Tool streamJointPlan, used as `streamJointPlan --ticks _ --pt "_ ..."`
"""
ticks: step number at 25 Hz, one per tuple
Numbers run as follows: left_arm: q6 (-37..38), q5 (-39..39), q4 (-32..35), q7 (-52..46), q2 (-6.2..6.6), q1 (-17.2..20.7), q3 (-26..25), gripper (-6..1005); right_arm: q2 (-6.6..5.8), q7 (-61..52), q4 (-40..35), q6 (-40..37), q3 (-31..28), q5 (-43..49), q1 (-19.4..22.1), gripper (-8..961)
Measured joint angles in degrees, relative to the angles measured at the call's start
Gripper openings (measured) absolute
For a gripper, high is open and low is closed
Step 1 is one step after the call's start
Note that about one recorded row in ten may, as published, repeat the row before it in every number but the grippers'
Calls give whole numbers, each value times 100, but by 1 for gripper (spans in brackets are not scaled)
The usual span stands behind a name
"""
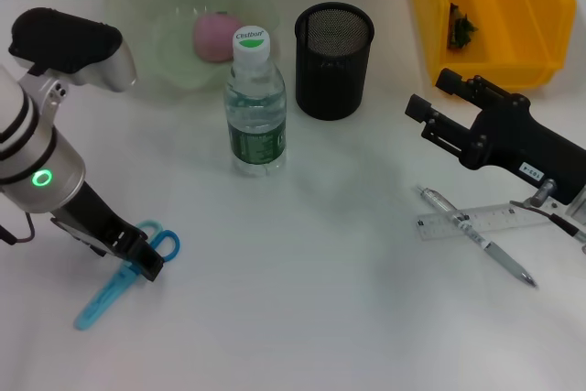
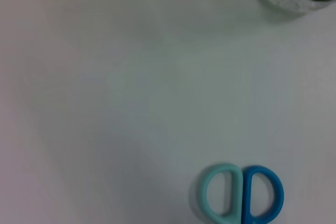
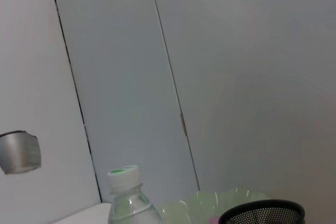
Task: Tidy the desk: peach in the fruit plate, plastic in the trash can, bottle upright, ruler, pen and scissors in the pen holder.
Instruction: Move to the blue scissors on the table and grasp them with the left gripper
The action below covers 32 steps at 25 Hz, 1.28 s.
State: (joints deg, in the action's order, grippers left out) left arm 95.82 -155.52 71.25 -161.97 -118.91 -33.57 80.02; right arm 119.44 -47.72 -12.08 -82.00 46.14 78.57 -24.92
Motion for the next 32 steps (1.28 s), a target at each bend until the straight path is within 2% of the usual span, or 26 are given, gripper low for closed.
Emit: streamJointPlan --ticks 4,32 --pt "45 -51 -25 -144 -6 -100 247 718 0 0 4 24 0 -1 -4 652" --pt "26 -57 -169 -212 -17 -194 394 700 9 0 33 100 0 -9 -49 653"
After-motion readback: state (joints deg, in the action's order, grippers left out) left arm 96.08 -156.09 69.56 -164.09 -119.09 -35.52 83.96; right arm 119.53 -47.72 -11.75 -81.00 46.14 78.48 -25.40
